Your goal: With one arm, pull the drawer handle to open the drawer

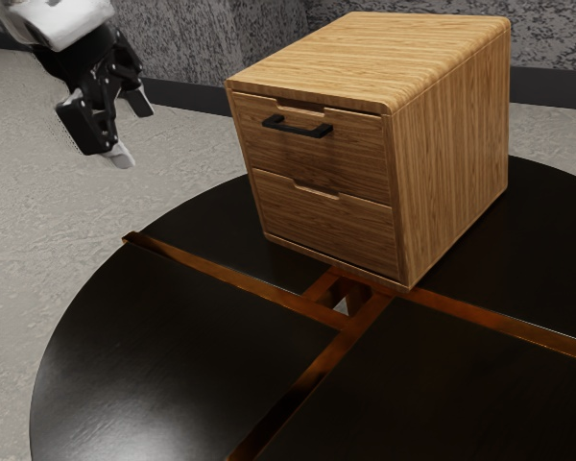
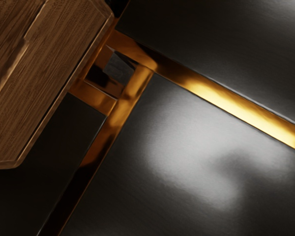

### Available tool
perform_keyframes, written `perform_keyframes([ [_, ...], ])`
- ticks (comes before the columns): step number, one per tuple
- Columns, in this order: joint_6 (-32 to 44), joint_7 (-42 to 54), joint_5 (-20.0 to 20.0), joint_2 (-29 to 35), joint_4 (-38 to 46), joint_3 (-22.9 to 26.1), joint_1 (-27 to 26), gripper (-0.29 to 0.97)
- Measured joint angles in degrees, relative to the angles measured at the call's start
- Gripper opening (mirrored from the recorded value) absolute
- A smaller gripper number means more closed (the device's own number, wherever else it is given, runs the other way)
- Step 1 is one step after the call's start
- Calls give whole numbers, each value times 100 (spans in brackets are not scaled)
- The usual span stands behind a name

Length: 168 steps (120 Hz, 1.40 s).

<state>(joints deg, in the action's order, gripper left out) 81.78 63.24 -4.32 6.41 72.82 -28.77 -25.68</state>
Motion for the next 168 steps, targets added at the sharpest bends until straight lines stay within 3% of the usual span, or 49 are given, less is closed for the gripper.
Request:
perform_keyframes([
  [26,1176,998,-70,-128,462,350,178,68],
  [50,1792,1783,-73,-225,512,604,333,68],
  [108,2338,2852,-41,-846,394,646,1,68],
  [145,2500,3092,-65,-923,247,677,801,68],
  [168,2605,3307,-59,-1022,155,779,591,68],
])
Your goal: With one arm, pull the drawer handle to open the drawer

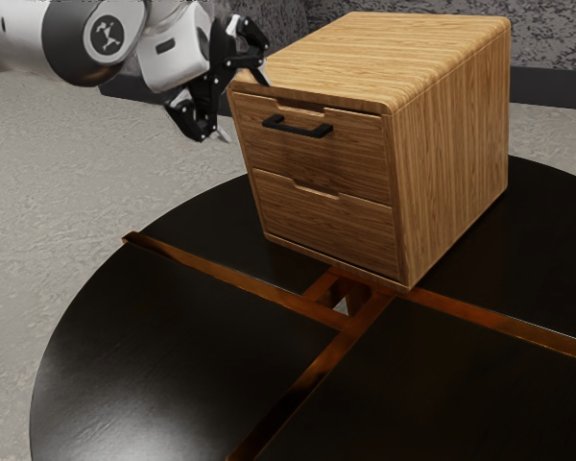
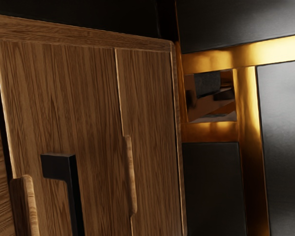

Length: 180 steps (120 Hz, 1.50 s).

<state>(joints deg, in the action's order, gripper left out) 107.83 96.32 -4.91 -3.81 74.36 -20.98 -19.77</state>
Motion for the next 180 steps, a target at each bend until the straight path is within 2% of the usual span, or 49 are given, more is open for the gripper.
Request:
perform_keyframes([
  [11,62,84,16,-166,-124,-25,-96,68],
  [41,199,254,40,-455,-147,-47,85,68],
  [90,483,419,208,-662,-65,-36,212,68],
  [180,1455,509,222,-975,357,-46,449,68],
])
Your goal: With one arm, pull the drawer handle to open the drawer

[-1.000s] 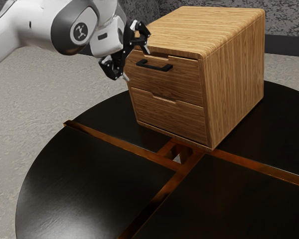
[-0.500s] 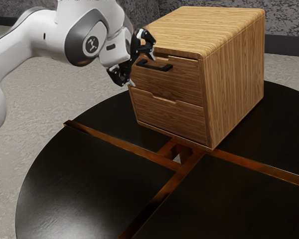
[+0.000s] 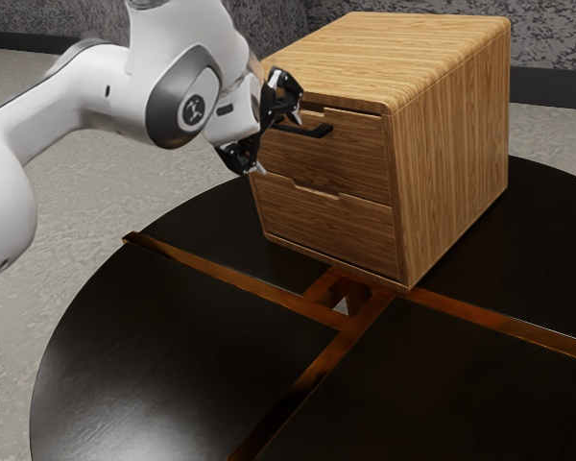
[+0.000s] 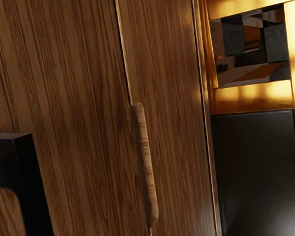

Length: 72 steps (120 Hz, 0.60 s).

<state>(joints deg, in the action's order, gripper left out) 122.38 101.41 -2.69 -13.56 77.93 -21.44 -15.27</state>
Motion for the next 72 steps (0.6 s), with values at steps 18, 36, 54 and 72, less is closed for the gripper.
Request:
perform_keyframes([
  [18,117,5,-2,0,39,0,7,68],
  [36,278,9,-8,-88,39,11,77,68],
  [54,395,12,-5,-217,-12,52,241,68],
  [72,532,18,-4,-380,-79,69,270,68],
])
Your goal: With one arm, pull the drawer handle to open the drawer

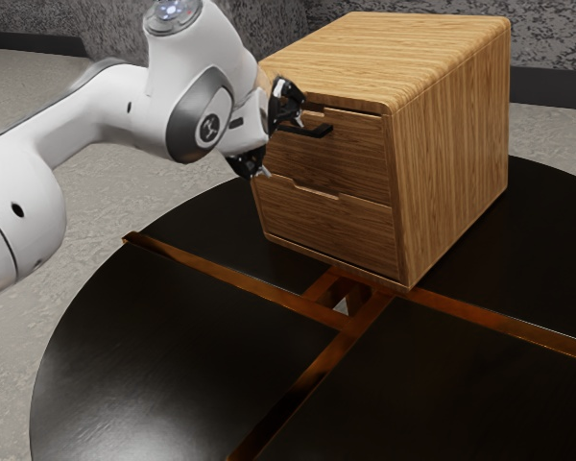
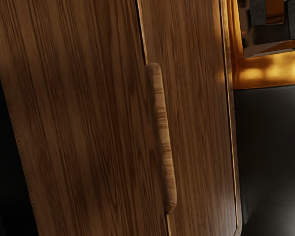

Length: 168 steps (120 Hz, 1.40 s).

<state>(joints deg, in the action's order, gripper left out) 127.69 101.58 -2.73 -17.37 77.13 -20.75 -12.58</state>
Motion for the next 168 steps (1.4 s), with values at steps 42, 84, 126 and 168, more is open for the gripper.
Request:
perform_keyframes([
  [42,175,-14,13,-141,-8,527,511,67],
  [84,191,-8,-20,332,538,537,404,51],
  [126,200,4,-57,1039,1272,533,329,32],
  [168,189,11,-217,1860,2119,492,341,56],
])
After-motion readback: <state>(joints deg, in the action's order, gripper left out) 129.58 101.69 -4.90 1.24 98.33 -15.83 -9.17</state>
